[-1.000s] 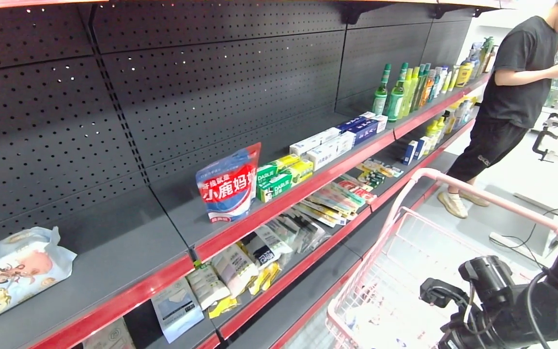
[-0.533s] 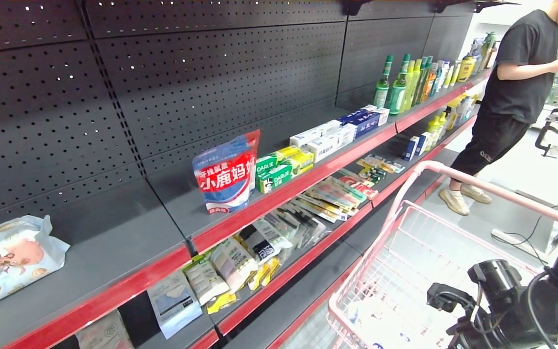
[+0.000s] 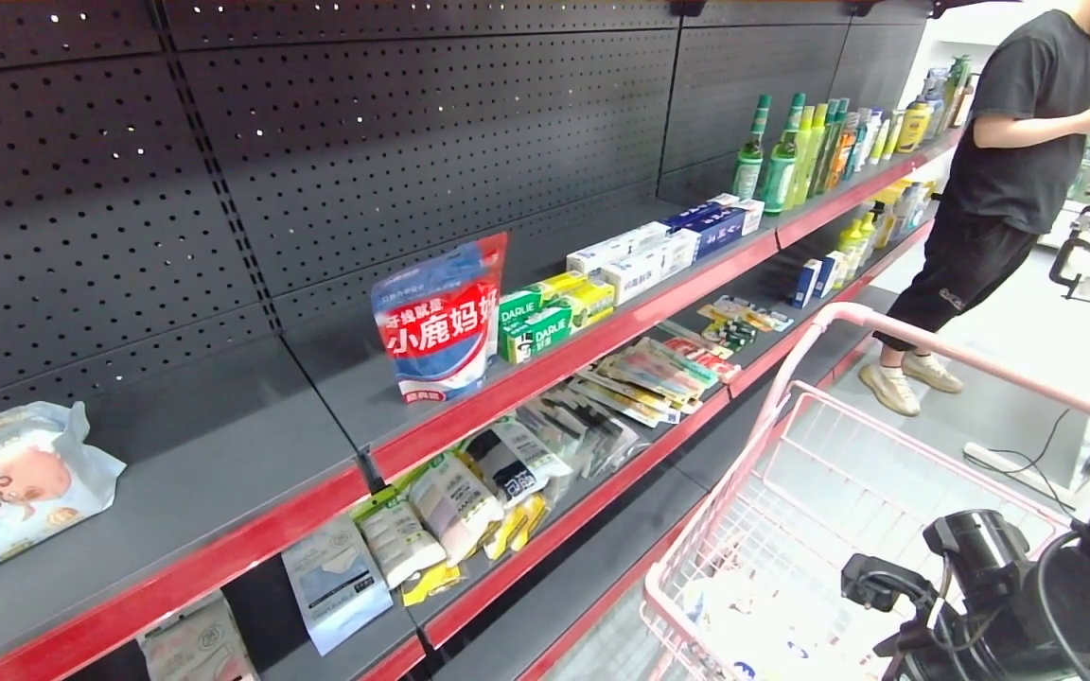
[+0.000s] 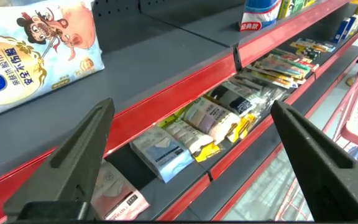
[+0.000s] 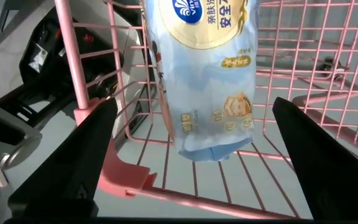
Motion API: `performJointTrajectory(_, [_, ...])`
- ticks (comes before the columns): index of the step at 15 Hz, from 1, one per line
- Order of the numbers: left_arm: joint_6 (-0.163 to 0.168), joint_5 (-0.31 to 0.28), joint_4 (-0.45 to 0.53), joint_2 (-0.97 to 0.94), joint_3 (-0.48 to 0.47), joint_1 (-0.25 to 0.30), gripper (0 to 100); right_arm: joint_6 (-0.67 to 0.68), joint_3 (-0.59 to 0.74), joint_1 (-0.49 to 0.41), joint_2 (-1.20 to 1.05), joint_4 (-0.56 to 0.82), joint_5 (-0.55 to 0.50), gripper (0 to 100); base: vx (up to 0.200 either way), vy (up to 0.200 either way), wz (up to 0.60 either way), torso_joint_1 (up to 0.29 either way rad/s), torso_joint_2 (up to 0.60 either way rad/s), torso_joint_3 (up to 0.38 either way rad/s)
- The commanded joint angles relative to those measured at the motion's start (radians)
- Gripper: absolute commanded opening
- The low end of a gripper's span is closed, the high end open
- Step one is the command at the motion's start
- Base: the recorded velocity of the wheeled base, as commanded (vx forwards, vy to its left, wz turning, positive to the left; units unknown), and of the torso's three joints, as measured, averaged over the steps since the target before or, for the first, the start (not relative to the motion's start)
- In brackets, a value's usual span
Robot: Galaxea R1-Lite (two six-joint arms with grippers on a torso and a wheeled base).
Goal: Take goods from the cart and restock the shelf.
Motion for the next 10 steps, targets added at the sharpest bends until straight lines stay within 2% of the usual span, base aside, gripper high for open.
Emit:
performJointTrajectory(1, [0.0,0.0,0.0,0.0,0.0,0.0,100,0.0,0.001,0.0,-0.003,0.0,0.001,100,0.0,0.0,0.0,0.0,0.0,0.0])
performJointTrajectory(4, [0.0,0.0,0.0,0.0,0.0,0.0,100,-0.011,-0.009,-0.007,0.003,0.0,-0.003,100,0.0,0.0,0.0,-0.124,0.31,0.175])
performJointTrajectory(6, [0.0,0.0,0.0,0.0,0.0,0.0,100,-0.061,-0.012,-0.021,0.021,-0.002,-0.001,100,0.0,0.0,0.0,-0.029,0.09,0.051])
performJointTrajectory(10, [0.0,0.0,0.0,0.0,0.0,0.0,100,-0.066,-0.024,-0.029,0.046,-0.002,0.001,100,0.0,0.0,0.0,0.0,0.0,0.0])
